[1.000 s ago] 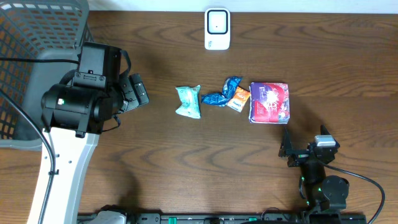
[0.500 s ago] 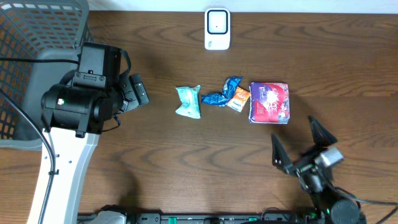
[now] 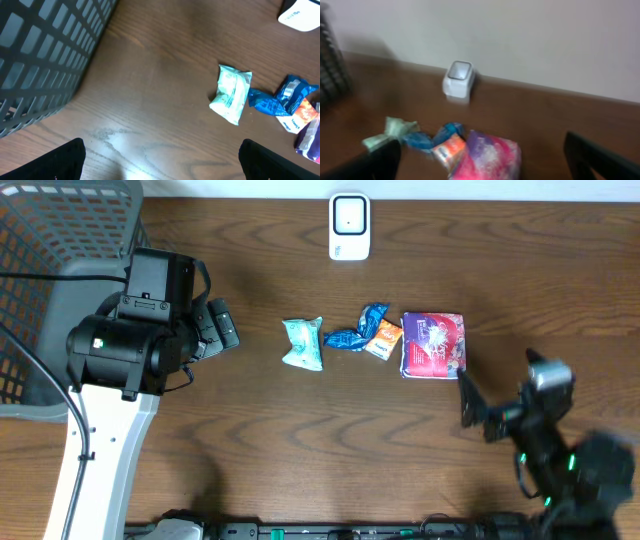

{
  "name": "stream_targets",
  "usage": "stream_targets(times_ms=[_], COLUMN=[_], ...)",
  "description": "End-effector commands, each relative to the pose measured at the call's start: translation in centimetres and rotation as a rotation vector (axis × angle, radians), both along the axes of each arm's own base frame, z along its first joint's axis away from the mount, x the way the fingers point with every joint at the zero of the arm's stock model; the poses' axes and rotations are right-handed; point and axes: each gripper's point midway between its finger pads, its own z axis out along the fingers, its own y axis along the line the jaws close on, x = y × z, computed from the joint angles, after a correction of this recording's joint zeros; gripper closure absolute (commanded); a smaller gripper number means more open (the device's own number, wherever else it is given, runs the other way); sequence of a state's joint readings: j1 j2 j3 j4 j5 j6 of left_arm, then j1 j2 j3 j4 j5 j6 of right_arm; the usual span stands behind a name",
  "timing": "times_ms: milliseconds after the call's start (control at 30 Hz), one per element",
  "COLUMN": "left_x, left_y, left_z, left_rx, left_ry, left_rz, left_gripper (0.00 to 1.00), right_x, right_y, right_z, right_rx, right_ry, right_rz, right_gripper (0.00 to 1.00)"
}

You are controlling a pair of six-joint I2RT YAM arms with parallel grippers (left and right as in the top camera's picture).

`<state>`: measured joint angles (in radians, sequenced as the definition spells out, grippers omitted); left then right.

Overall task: Scan the item barcode
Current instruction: 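Reach the right gripper to the purple floral pack and grasp it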

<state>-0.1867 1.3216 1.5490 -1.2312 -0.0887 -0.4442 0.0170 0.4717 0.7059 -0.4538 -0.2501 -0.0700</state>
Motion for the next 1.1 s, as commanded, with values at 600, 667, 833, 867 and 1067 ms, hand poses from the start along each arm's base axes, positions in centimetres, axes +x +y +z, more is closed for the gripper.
stream_targets(times_ms=[600,667,833,867,1067], left_x=[-0.1,-0.1,-0.1,-0.1,-0.1], left_y=[0.4,0.4,0.4,0.4,0.4], left_z=[0.4,0.4,0.4,0.4,0.4], left_rx=[0.016,0.016,0.016,0.016,0.016], left_ry=[-0.013,-0.014,-0.014,-0.014,-0.014], left_rz=[0.006,0.006,0.006,0.006,0.006], left_gripper=[0.02,0.02,0.02,0.02,0.02], right_x=[8.5,8.8,10.0,10.2,11.7], right_y=[0.7,0.1,-3.2,-3.7,-3.8], right_z=[-15.1,-16.0,-17.6,-17.8,-19.1], right_rx=[-0.053,-0.042,0.073,0.096,0.218], right_ry=[0.966,0.989,1.028,1.028,1.004], right_rz=[0.115,0.098,-0.015,-0.02,0.097], right_gripper=[0.01,0.01,0.01,0.01,0.01])
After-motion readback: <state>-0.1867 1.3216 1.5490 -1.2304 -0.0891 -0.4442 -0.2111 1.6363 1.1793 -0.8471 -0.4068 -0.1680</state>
